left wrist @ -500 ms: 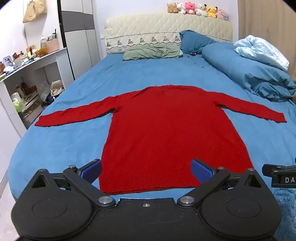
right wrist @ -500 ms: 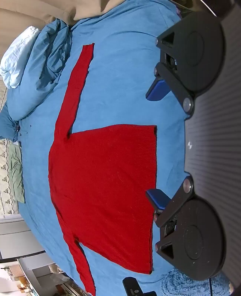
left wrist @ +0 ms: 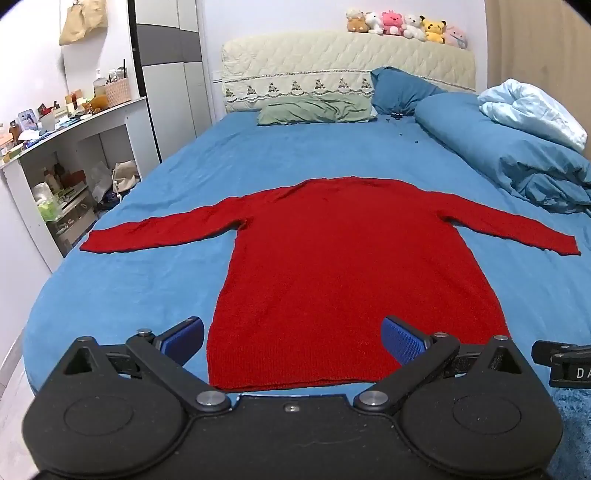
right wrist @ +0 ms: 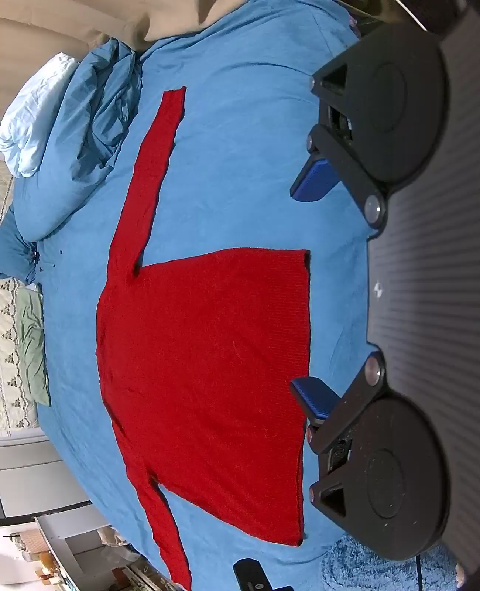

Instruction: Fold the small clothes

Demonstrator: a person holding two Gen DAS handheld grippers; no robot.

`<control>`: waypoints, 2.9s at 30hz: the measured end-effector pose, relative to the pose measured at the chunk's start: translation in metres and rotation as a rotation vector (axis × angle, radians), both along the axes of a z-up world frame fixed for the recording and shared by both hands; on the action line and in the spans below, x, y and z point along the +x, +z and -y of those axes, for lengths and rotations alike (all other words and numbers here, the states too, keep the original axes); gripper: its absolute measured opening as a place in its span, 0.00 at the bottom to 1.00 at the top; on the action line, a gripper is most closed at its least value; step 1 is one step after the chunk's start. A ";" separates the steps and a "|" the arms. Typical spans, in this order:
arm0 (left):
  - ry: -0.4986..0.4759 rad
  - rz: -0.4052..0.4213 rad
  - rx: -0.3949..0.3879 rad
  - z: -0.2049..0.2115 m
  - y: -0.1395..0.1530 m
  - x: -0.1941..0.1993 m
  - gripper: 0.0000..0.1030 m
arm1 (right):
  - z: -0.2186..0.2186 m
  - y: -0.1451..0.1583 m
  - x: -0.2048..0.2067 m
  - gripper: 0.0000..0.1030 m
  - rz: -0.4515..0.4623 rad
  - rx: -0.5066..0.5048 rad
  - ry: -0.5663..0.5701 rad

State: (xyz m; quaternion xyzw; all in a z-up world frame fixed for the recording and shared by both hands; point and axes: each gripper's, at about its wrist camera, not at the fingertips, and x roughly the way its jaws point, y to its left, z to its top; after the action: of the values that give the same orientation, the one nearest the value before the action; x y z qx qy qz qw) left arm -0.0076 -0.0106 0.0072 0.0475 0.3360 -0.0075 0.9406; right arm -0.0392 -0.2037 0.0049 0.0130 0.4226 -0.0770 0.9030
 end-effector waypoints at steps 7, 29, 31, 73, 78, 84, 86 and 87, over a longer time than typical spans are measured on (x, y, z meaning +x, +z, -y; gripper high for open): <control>-0.001 0.004 -0.008 -0.006 -0.003 0.001 1.00 | 0.001 -0.001 -0.003 1.00 0.001 0.006 0.000; -0.006 0.030 -0.004 -0.007 -0.002 -0.005 1.00 | 0.001 0.000 -0.003 1.00 0.000 0.012 0.007; -0.006 0.029 -0.007 -0.007 -0.002 -0.006 1.00 | 0.000 0.000 -0.002 1.00 0.000 0.012 0.009; 0.000 0.022 -0.011 -0.010 0.002 -0.003 1.00 | 0.000 -0.001 -0.002 1.00 0.004 0.022 0.010; -0.001 0.022 -0.011 -0.010 0.002 -0.003 1.00 | -0.001 -0.001 -0.002 1.00 0.001 0.021 0.013; 0.002 0.020 -0.019 -0.009 0.003 -0.002 1.00 | -0.001 0.002 -0.003 1.00 0.010 0.023 0.009; -0.002 0.023 -0.023 -0.009 0.004 -0.001 1.00 | 0.001 0.005 -0.003 1.00 0.018 0.033 0.005; -0.005 0.027 -0.025 -0.009 0.005 0.000 1.00 | 0.002 0.008 -0.002 1.00 0.024 0.040 0.000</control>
State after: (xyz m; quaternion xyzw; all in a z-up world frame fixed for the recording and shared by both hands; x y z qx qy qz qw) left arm -0.0074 -0.0014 0.0125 0.0366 0.3232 -0.0137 0.9455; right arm -0.0412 -0.2059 0.0126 0.0320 0.4132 -0.0685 0.9075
